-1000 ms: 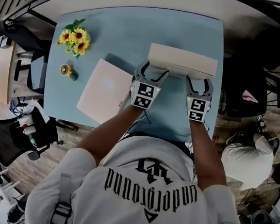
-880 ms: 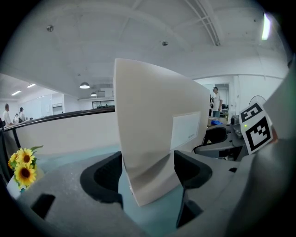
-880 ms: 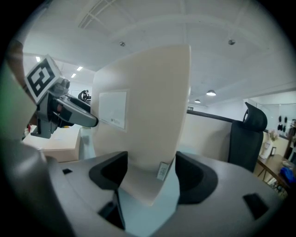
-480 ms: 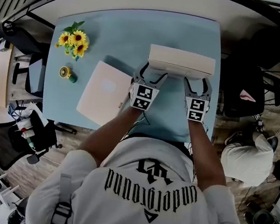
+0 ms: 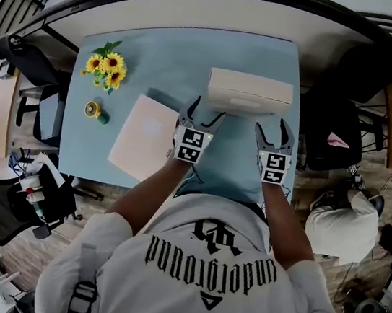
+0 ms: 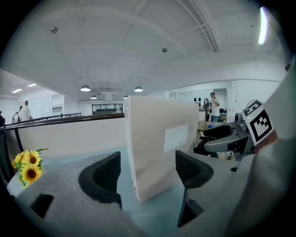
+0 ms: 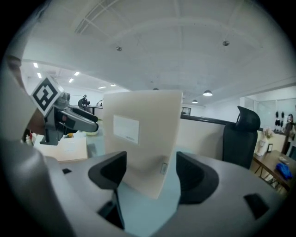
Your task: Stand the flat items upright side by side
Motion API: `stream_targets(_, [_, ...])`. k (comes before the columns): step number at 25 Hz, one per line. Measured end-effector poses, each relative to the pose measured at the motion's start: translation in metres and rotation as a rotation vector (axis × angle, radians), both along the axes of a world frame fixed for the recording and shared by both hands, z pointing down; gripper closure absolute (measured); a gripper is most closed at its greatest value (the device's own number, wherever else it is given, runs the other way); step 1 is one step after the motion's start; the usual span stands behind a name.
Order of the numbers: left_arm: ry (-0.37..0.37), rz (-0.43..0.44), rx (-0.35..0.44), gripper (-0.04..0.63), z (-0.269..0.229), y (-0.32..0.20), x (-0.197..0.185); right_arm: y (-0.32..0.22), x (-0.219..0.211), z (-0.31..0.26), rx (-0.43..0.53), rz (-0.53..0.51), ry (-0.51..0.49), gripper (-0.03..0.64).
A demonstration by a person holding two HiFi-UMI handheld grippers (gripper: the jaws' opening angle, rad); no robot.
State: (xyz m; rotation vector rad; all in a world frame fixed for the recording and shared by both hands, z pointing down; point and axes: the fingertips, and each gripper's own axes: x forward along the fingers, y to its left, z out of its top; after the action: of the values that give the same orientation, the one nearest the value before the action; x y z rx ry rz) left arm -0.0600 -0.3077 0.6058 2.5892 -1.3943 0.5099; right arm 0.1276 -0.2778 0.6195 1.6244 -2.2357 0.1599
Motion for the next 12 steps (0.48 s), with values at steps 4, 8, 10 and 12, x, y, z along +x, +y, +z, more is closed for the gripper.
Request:
stream_targets(4, [0.019, 0.020, 0.057, 0.215, -0.032, 0.019, 0.001, 0.025, -0.002, -0.033, 0.045, -0.024, -0.044, 0.282])
stream_targets(8, [0.048, 0.050, 0.097, 0.221, -0.058, 0.048, 0.007, 0.052, -0.009, -0.069, 0.095, -0.054, -0.076, 0.282])
stream_targets(10, [0.054, 0.062, 0.114, 0.224, -0.069, 0.064, 0.011, 0.068, -0.012, -0.086, 0.121, -0.065, -0.091, 0.282])
stream_targets(12, [0.058, 0.077, 0.131, 0.224, -0.080, 0.081, 0.018, 0.085, -0.011, -0.100, 0.143, -0.071, -0.101, 0.282])
